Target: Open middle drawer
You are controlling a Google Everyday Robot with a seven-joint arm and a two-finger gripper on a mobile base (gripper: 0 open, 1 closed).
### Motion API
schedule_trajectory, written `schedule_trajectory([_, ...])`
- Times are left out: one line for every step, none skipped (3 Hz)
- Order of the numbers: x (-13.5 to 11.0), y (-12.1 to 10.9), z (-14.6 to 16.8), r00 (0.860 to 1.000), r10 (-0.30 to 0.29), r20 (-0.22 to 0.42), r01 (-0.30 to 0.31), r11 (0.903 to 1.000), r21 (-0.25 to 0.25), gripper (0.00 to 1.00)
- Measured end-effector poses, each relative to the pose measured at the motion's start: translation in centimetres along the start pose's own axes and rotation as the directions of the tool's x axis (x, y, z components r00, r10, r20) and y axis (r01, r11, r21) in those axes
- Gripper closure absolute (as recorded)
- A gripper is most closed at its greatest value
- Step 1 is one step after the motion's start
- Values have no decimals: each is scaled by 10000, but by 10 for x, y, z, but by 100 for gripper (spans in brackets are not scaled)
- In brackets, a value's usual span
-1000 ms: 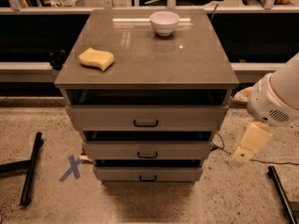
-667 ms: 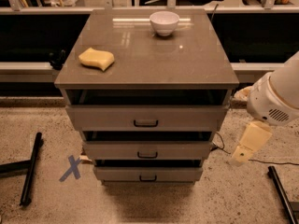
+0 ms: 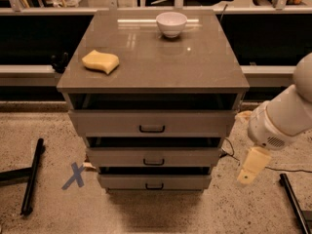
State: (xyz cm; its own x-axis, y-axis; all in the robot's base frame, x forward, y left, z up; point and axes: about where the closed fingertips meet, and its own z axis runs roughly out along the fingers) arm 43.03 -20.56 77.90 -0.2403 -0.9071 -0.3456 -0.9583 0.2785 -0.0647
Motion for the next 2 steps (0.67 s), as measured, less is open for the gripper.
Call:
schedule_trajectory([16,-1,50,9966,-820,-42,818,9962,-313,0])
schedule_trajectory([36,-3,120,9950,-983,-151,963,9901,-1020,0])
